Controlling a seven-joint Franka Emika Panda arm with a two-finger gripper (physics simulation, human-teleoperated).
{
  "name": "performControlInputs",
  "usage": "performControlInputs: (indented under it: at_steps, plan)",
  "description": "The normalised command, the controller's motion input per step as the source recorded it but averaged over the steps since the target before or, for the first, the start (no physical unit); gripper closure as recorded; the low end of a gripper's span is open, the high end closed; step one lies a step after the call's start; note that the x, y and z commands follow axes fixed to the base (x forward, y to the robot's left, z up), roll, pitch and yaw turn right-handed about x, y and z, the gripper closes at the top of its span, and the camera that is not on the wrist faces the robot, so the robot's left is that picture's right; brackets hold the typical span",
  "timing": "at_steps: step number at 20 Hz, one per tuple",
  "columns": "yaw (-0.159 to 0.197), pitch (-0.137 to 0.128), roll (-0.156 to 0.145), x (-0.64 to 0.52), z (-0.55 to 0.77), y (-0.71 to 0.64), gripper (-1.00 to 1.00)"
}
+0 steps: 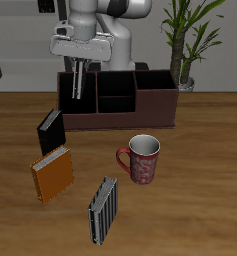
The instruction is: Place the left striped book into the back desk caddy's left compartment
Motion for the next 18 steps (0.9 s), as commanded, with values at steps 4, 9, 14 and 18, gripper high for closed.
performControlInputs:
  at_steps: [4,9,14,18]
  plan:
    - [-0.006,0.016,-0.006,0.0,-0.15,-0.05,1.0]
    - [-0.012,0.018,-0.02,0.03,-0.2,-0.07,1.0]
    - [0.009,0.025,0.009,0.02,-0.2,0.05,1.0]
    - [0.004,0.032,0.014,0.02,-0.15,0.05,1.0]
